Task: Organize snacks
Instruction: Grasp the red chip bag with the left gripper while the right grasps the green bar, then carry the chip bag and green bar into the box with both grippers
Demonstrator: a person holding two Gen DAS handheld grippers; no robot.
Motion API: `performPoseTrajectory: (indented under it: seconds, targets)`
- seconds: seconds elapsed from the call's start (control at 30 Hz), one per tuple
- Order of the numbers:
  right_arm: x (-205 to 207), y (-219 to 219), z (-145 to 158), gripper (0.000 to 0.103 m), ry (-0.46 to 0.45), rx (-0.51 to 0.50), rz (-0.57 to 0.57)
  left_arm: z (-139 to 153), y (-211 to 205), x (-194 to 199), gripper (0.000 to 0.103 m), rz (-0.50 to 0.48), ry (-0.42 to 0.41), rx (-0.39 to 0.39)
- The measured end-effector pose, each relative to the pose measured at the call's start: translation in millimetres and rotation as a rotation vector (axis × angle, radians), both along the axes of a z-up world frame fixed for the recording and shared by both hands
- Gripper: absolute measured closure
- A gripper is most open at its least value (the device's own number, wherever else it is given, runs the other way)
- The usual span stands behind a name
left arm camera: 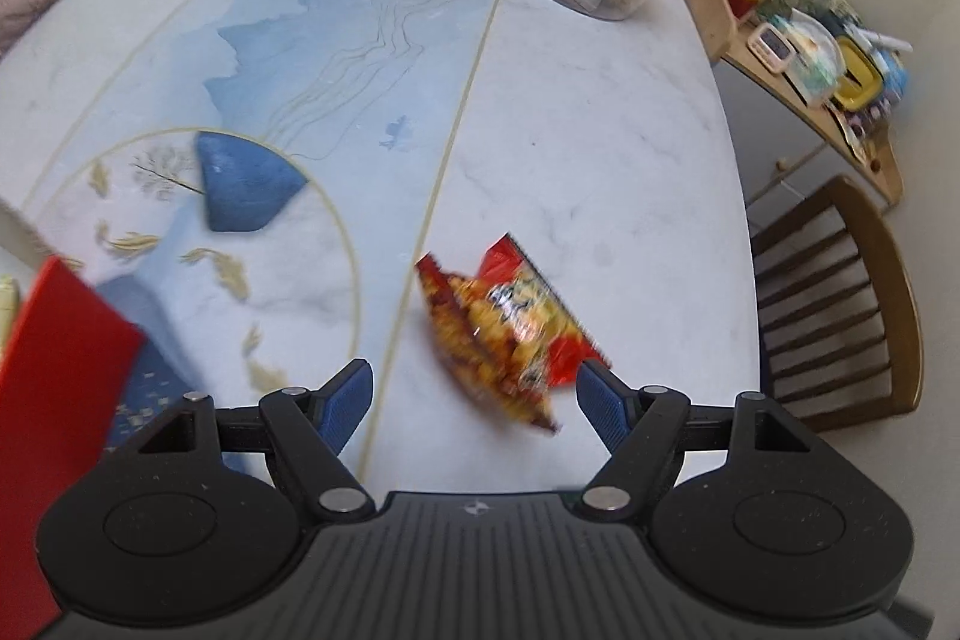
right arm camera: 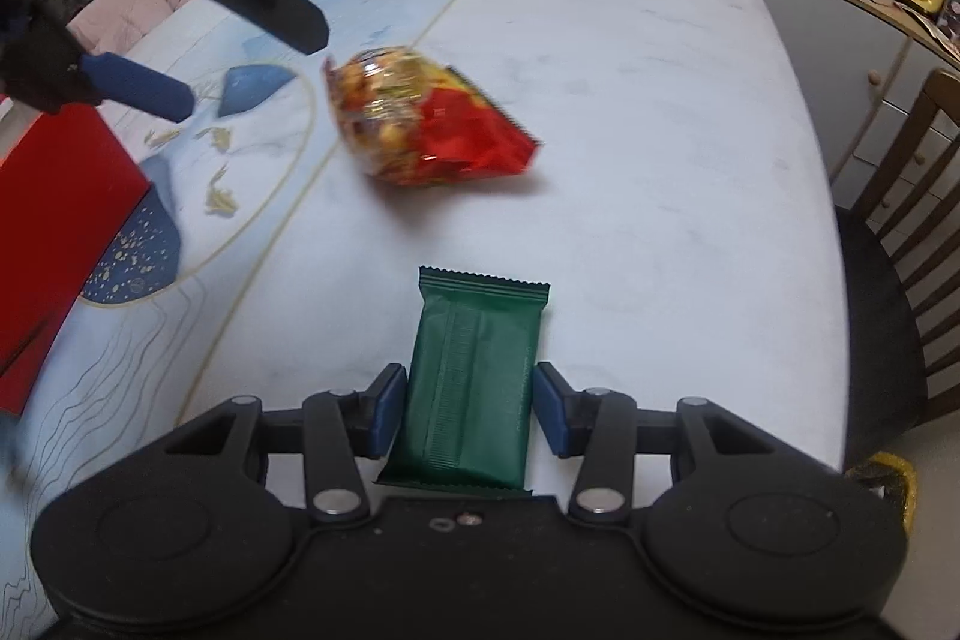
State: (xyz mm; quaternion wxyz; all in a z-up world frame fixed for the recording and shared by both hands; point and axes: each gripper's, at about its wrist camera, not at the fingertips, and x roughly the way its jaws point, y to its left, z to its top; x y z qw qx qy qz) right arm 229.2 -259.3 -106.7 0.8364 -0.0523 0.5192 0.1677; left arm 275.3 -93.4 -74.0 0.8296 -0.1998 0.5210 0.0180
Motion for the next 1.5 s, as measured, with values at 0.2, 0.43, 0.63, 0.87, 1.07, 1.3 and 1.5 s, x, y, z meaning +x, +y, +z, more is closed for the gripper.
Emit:
performPoseTrajectory:
  seconds: [0.2,0.43,0.63,0.87,1.07,1.3,1.5]
  targets:
    - [1,-20,2,0.059,0.001,0.019,-0.008,-21,-7,26,0.028,0.029,0.039,-0.023]
    - [1,-32,-1,0.059,0.002,0.025,-0.018,-41,-10,41,0.028,0.058,0.072,-0.053]
    - [0,-35,-5,0.059,0.008,0.025,-0.024,-54,-12,45,0.030,0.050,0.088,-0.069]
    - [-4,-38,-7,0.059,0.011,0.022,-0.030,-55,-8,41,0.047,0.043,0.069,-0.065]
    - [-9,-37,-5,0.059,0.004,0.014,-0.036,-53,-5,35,0.052,0.038,0.059,-0.043]
    - [-18,-35,5,0.059,-0.008,0.022,-0.045,-42,3,17,0.055,0.024,0.043,-0.057]
    - [-27,-32,17,0.059,-0.026,0.027,-0.049,-31,6,-3,0.057,-0.007,0.042,-0.046]
